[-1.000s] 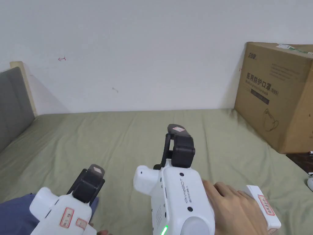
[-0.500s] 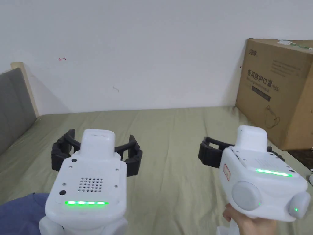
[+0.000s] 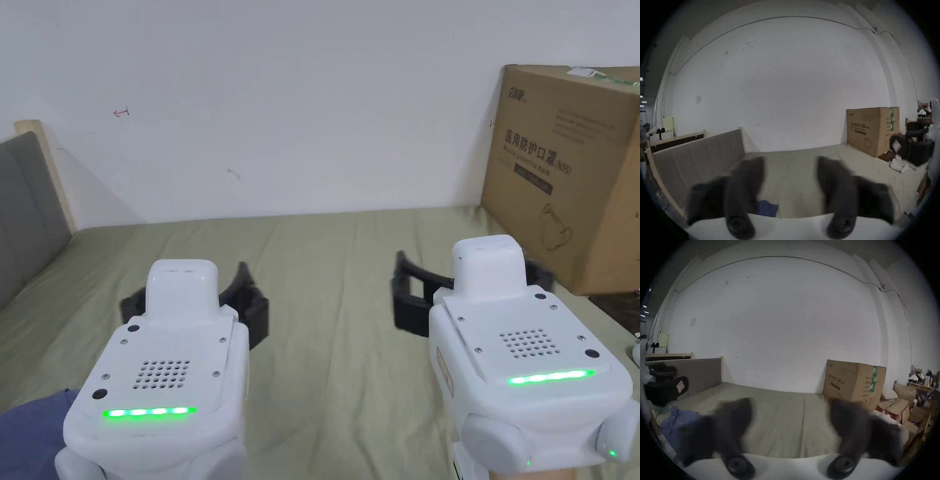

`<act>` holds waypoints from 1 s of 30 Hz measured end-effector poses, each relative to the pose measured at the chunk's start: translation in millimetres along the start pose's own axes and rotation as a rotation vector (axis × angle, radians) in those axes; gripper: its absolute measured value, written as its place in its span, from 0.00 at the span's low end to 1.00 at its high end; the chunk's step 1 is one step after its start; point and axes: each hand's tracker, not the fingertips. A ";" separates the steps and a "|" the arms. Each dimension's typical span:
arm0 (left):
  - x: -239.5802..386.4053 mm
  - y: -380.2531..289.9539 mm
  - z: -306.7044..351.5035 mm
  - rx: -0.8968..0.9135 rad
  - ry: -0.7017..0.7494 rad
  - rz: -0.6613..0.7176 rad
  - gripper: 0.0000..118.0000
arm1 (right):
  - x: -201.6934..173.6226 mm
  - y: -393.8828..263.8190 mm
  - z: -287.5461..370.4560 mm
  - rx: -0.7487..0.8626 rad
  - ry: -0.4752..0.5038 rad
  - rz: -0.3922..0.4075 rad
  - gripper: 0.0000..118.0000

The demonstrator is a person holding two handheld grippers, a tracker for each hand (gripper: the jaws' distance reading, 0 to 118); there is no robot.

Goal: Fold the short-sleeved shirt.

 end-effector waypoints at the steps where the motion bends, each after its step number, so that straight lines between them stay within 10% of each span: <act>1: -1.9 -4.0 0.1 -0.012 -0.011 0.011 0.01 | -2.3 -1.7 0.8 -0.005 -0.016 -0.010 0.02; 15: -12.8 -1.8 -2.5 -0.039 -0.024 0.053 0.00 | -12.1 -4.6 -8.2 -0.044 0.023 -0.017 0.00; 30: -161.8 -9.1 90.3 -0.090 0.454 0.029 0.00 | -181.7 12.2 -16.7 -0.049 0.559 -0.063 0.00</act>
